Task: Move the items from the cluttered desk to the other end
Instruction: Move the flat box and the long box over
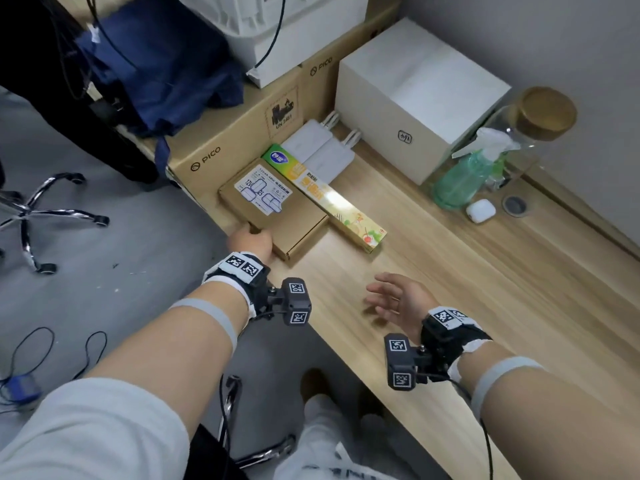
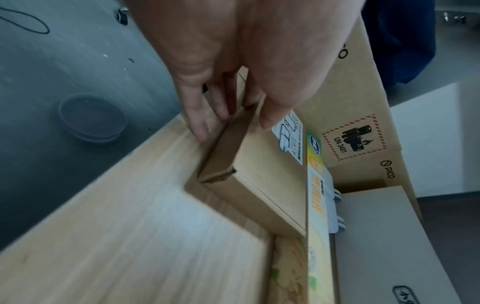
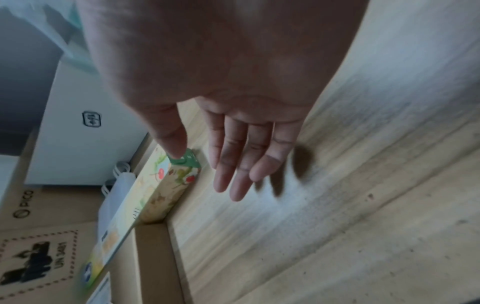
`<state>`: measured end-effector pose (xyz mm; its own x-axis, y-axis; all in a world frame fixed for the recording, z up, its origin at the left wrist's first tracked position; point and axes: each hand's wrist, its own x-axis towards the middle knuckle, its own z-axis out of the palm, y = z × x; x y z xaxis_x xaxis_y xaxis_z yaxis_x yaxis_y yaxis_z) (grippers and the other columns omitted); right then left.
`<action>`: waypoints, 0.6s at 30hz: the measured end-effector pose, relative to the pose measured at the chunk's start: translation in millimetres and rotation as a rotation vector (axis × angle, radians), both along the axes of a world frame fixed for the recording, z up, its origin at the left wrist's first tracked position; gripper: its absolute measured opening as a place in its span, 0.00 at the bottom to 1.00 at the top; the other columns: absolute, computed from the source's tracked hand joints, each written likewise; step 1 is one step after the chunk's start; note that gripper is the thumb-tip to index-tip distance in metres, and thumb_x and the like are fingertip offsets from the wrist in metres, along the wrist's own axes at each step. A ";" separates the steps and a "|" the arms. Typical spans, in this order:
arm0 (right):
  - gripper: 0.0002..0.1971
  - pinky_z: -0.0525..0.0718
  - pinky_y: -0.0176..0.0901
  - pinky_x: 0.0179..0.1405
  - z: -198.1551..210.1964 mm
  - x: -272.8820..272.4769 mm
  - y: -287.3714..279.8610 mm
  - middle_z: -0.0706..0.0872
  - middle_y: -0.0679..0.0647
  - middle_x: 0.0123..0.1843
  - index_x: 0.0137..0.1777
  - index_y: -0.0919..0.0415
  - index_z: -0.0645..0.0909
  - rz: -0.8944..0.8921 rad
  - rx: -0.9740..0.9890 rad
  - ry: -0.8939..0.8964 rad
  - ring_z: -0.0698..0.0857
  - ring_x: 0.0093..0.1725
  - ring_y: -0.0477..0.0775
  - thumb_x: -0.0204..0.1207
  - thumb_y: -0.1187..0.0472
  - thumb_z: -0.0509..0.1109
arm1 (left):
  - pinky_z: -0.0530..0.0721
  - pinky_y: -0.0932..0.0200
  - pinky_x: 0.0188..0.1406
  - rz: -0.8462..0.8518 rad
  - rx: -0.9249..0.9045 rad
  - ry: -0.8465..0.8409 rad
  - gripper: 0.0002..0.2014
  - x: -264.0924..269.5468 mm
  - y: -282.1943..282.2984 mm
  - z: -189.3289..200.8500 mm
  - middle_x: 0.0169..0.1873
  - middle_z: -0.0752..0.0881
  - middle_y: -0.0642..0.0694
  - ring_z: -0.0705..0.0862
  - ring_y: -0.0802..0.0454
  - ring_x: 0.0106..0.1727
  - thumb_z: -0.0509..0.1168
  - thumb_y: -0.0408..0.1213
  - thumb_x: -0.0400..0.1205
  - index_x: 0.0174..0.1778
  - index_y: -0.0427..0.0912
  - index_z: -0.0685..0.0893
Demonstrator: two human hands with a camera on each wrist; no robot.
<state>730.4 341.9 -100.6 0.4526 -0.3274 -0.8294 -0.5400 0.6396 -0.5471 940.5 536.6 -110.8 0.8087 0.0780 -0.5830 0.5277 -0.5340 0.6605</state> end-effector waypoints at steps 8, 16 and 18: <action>0.16 0.84 0.49 0.52 40.4 -58.5 -22.4 0.92 0.58 0.58 0.64 0.58 0.82 -0.036 -0.025 -0.078 0.92 0.49 0.57 0.80 0.53 0.67 | 0.73 0.41 0.75 0.094 0.150 0.143 0.34 -77.1 -62.9 38.1 0.76 0.70 0.35 0.73 0.31 0.74 0.65 0.38 0.77 0.78 0.36 0.61; 0.18 0.82 0.47 0.52 85.3 -228.1 -77.1 0.91 0.58 0.60 0.67 0.60 0.81 -0.199 -0.097 -0.146 0.91 0.54 0.59 0.84 0.52 0.63 | 0.79 0.46 0.49 -0.476 0.044 0.067 0.08 -224.5 -190.0 74.1 0.56 0.85 0.26 0.83 0.29 0.60 0.62 0.34 0.80 0.42 0.31 0.80; 0.17 0.82 0.47 0.51 91.7 -293.4 -94.0 0.91 0.59 0.60 0.68 0.60 0.81 -0.280 -0.137 -0.144 0.90 0.54 0.59 0.84 0.53 0.62 | 0.80 0.45 0.44 -0.645 -0.015 0.045 0.11 -278.2 -222.5 74.5 0.40 0.84 0.29 0.83 0.30 0.47 0.62 0.33 0.81 0.33 0.34 0.76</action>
<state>437.0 247.9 -8.9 0.4387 -0.5593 -0.7034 -0.2646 0.6677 -0.6958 662.3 314.1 -36.3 0.6652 -0.4239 -0.6146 0.1312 -0.7440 0.6552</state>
